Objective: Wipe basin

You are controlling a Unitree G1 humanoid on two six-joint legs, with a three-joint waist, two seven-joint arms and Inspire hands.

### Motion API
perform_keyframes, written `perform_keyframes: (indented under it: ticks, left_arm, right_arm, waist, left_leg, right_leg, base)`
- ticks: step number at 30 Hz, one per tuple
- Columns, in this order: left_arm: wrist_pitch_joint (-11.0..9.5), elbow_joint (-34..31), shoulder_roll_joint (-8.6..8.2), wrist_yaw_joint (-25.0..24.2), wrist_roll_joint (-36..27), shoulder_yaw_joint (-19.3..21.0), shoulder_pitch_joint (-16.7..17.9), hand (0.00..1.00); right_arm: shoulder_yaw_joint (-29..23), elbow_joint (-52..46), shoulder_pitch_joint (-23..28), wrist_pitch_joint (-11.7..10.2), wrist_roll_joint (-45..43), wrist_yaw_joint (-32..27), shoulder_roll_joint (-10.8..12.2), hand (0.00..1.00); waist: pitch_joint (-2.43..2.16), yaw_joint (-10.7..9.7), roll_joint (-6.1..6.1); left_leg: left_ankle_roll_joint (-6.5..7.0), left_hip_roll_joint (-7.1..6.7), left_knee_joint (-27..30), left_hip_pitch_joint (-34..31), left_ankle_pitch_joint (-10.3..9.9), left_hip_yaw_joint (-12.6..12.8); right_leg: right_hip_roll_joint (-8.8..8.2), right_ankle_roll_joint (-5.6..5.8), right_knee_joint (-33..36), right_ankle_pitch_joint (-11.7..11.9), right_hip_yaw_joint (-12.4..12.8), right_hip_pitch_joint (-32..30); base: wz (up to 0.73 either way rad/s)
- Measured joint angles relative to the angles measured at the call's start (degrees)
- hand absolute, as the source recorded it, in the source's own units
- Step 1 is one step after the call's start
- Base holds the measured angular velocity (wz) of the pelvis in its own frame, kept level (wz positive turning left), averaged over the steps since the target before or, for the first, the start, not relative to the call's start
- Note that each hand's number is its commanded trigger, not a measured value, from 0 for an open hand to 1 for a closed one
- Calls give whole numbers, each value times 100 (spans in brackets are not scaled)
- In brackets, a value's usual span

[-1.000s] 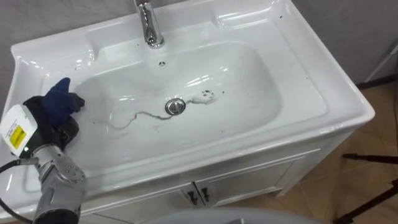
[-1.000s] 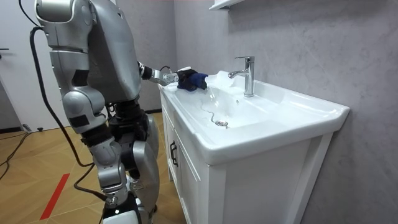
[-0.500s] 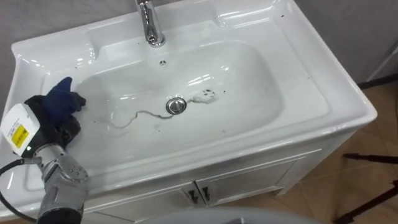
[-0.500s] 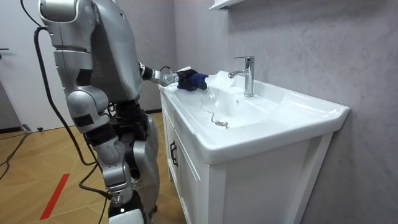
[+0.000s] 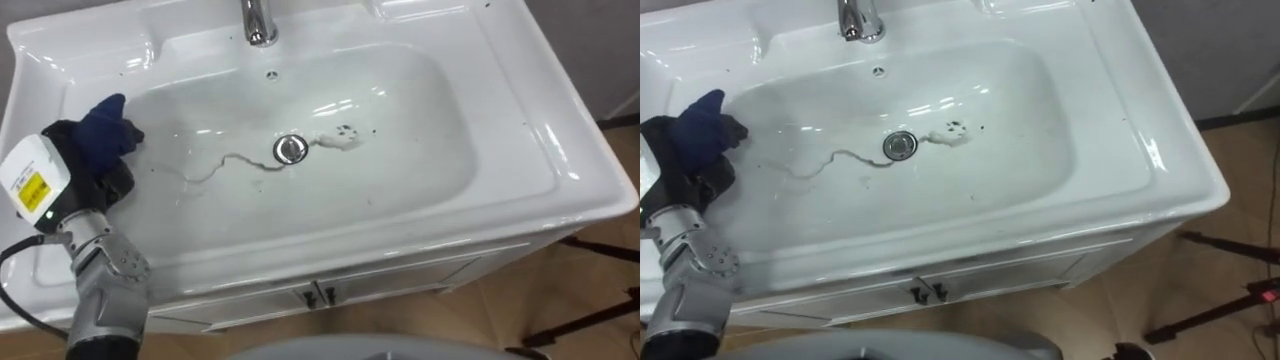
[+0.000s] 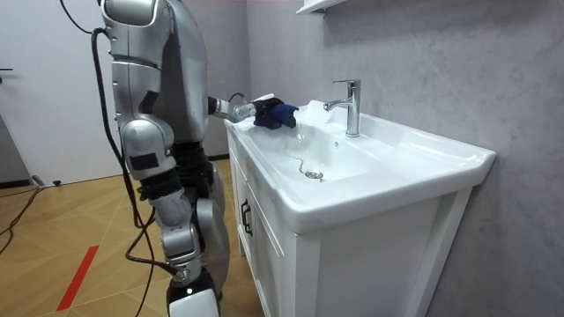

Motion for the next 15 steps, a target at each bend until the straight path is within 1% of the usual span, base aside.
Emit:
perform_keyframes:
  ticks: [4, 6, 8, 13, 15]
  left_arm:
    - [-19, -139, 0, 2, 0, -29, -2, 100]
    - [-102, -156, 0, 52, 0, -42, -5, 100]
    - [-132, -171, 0, 79, 0, -44, -6, 100]
    - [-144, -183, 0, 107, -1, -60, -7, 100]
    - [-144, -184, -1, 197, 0, -174, -2, 100]
  right_arm:
    - [165, -39, 10, -105, -29, 3, 3, 0]
    - [222, -53, 18, -133, -8, 3, 3, 0]
    - [230, -50, 25, -185, 1, 3, 4, 0]
    - [279, -48, 35, -213, 18, -56, 8, 0]
    - [349, -49, 38, -221, 18, -70, 5, 0]
  waist:
    - [-5, -39, 6]
    - [-12, -102, 14]
    - [-12, -123, 14]
    - [-10, -137, 11]
    - [-1, -125, 3]
  left_leg:
    - [-8, 1, 27, -20, -7, -2]
    - [-9, 1, 6, -12, -7, -13]
    - [-9, 0, 7, 0, -8, 0]
    - [-10, -32, 7, 12, -9, 3]
    - [-10, -45, 14, 74, -8, 19]
  right_leg:
    - [-11, 0, 11, 2, 14, 84]
    - [-14, 0, 8, 2, 19, 102]
    - [-17, 1, 2, 3, 15, 109]
    - [-54, 5, -7, 5, 12, 142]
    - [-69, 12, -13, 9, 1, 171]
  base:
    - [4]
    - [10]
    - [3]
    - [4]
    - [0]
